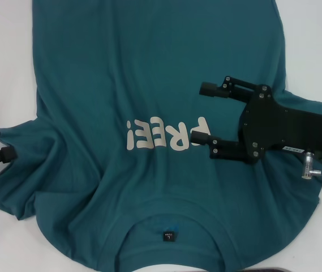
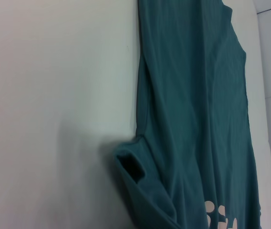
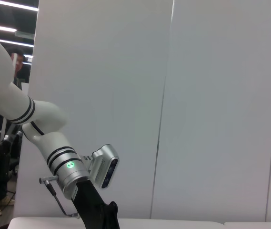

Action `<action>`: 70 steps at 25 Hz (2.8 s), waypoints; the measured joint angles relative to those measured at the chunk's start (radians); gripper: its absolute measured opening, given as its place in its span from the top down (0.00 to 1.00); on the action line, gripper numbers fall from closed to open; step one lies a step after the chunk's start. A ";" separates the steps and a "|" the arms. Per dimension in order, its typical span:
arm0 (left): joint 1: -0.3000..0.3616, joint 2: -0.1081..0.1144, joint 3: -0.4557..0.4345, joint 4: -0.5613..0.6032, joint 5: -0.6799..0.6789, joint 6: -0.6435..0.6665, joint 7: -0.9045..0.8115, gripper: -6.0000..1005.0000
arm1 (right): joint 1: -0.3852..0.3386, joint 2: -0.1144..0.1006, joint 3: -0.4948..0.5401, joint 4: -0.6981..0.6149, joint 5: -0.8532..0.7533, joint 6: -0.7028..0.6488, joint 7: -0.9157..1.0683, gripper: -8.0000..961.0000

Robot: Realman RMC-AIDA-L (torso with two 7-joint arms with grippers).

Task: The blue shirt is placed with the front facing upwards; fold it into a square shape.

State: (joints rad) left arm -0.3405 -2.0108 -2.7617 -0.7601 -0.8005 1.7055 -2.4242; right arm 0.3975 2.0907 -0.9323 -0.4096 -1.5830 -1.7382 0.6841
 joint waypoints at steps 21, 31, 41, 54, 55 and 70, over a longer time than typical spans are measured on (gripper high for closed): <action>0.036 0.020 -0.082 -0.150 0.009 0.015 -0.050 0.99 | 0.008 0.000 0.000 0.000 0.000 -0.001 0.000 0.16; 0.001 0.031 -0.092 -0.178 0.022 0.094 -0.063 0.99 | 0.009 0.000 0.004 0.000 0.000 0.000 0.000 0.16; -0.018 0.040 -0.096 -0.230 0.028 0.108 -0.089 0.99 | 0.009 0.000 0.007 0.000 0.000 0.000 0.000 0.16; -0.020 0.035 -0.082 -0.268 0.029 0.118 -0.118 0.99 | 0.010 0.000 0.010 0.000 0.000 -0.001 0.000 0.16; -0.020 0.033 -0.078 -0.269 0.028 0.126 -0.118 0.99 | 0.011 0.000 0.011 0.000 0.000 -0.001 0.000 0.16; -0.102 -0.044 -0.059 -0.126 -0.097 0.171 -0.093 0.99 | 0.017 0.000 0.010 0.000 0.000 0.006 0.000 0.16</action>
State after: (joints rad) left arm -0.4423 -2.0549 -2.8207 -0.8863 -0.8977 1.8767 -2.5174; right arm 0.4146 2.0908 -0.9220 -0.4093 -1.5830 -1.7327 0.6842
